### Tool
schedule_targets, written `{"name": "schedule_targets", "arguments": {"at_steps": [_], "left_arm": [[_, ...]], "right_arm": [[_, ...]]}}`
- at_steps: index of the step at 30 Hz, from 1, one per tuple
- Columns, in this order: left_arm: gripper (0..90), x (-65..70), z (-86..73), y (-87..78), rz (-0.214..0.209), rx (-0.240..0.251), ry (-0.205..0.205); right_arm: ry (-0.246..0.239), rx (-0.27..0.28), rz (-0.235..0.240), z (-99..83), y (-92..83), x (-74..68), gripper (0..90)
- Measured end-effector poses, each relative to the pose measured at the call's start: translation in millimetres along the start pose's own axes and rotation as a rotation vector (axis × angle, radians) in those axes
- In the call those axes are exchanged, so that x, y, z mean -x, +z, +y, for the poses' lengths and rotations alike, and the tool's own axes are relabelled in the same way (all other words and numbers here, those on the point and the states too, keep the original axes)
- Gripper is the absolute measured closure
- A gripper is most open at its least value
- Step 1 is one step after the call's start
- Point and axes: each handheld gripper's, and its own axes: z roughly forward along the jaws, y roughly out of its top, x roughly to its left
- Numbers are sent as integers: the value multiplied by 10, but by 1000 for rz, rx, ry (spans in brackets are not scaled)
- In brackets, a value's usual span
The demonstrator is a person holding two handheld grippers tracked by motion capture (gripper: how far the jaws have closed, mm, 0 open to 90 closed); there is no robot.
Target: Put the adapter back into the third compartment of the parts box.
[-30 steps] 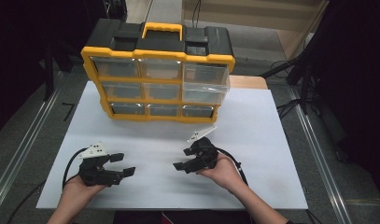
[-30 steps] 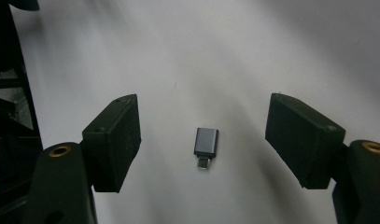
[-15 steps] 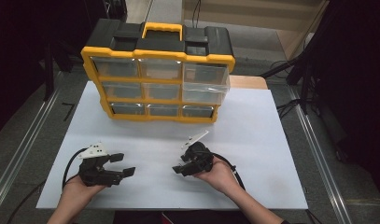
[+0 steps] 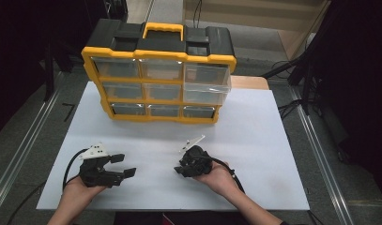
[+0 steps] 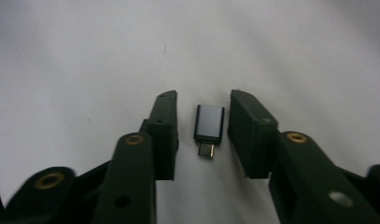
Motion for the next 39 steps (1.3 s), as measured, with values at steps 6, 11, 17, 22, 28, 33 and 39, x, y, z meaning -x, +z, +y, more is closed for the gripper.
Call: {"name": "schedule_targets", "arguments": {"at_steps": [6, 11, 17, 22, 28, 33, 39], "left_arm": [[244, 1, -1, 1, -1, 0, 0], [244, 0, -1, -1, -1, 2, 0], [244, 1, -2, 0, -1, 2, 0], [244, 0, -3, -1, -3, 3, -1], [244, -2, -4, -1, -3, -1, 1], [244, -3, -4, -2, -1, -1, 0], [244, 4, -3, -1, 1, -3, 5]], "right_arm": [[3, -5, -39, 1, 2, -27, 727], [14, -3, -21, -1, 1, -6, 732], [27, -2, 12, 0, -6, 40, 733], [39, -9, 45, 3, -24, 88, 733], [37, 9, 58, 12, -78, 108, 733], [40, 26, 75, 16, -146, 157, 733], [27, 46, 89, 17, -217, 193, 733]]}}
